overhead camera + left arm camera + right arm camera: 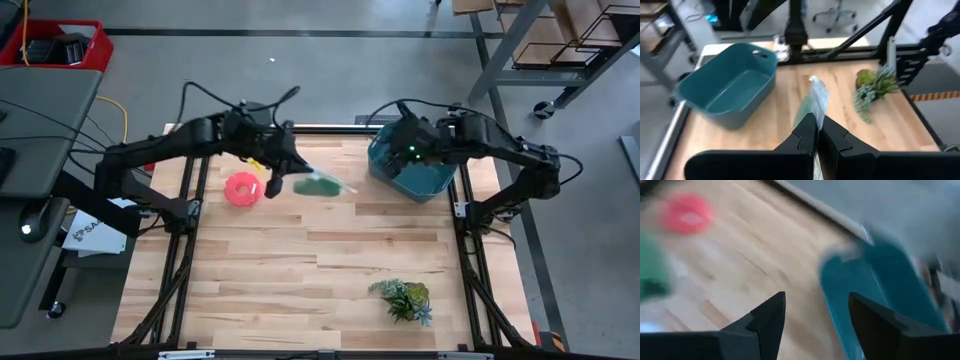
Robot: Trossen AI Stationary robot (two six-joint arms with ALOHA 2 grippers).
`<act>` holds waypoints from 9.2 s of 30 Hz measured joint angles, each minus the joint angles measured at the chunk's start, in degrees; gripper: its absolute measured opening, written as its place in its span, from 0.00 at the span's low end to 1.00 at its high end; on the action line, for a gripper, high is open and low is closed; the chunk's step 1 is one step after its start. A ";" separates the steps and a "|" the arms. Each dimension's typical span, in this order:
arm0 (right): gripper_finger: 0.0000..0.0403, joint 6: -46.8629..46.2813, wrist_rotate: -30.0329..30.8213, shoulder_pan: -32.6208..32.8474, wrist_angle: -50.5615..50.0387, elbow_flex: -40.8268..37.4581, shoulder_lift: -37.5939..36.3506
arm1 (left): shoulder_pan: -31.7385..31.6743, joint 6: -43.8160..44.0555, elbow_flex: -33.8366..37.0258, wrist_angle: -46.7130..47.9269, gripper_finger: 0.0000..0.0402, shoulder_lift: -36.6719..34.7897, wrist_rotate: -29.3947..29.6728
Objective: Roll bandage
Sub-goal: Put the packaged green bandage into the blue bin, then return to Home Position
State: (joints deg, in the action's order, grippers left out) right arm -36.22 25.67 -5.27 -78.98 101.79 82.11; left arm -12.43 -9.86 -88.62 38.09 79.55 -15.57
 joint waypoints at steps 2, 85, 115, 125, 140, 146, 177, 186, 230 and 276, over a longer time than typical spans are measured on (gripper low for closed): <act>0.52 -9.47 -1.75 -1.80 -7.24 -2.40 -0.04 | 0.02 0.37 3.68 -5.33 0.00 -0.02 -1.84; 0.00 -42.51 -24.33 1.35 74.09 -36.41 22.18 | -5.92 18.71 15.19 -32.97 0.00 -26.58 -12.14; 0.00 -17.70 -0.05 5.25 24.77 -33.76 -26.25 | -2.59 23.16 15.19 -43.69 0.00 5.70 -7.39; 0.00 -14.28 2.69 9.28 19.87 -33.76 -28.18 | 0.16 31.29 15.23 -54.38 0.00 20.12 -9.23; 0.00 -15.22 2.10 11.83 12.74 -33.80 -31.25 | 2.49 41.20 32.99 -75.40 0.01 19.68 9.15; 0.00 -14.74 2.10 11.81 12.77 -33.82 -32.00 | 2.21 43.53 33.03 -75.76 0.16 19.27 5.54; 0.00 -8.96 -4.08 11.64 22.56 -33.83 -31.85 | 14.89 36.56 70.37 -87.72 0.30 -26.28 29.03; 0.00 -15.34 -4.10 11.64 25.64 -33.52 -32.02 | 8.36 39.86 87.80 -93.13 0.01 -39.58 20.58; 0.00 15.32 -52.83 -4.01 97.54 -92.79 -51.49 | 8.90 37.70 87.94 -77.70 0.00 -42.27 30.55; 0.00 30.27 -35.58 -1.50 81.13 -101.17 -77.66 | 8.89 37.72 87.86 -73.50 0.00 -41.29 30.70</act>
State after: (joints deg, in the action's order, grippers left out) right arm -5.96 -9.91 -6.76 2.15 0.62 4.45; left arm -3.53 27.86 -0.75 -35.41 38.26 15.13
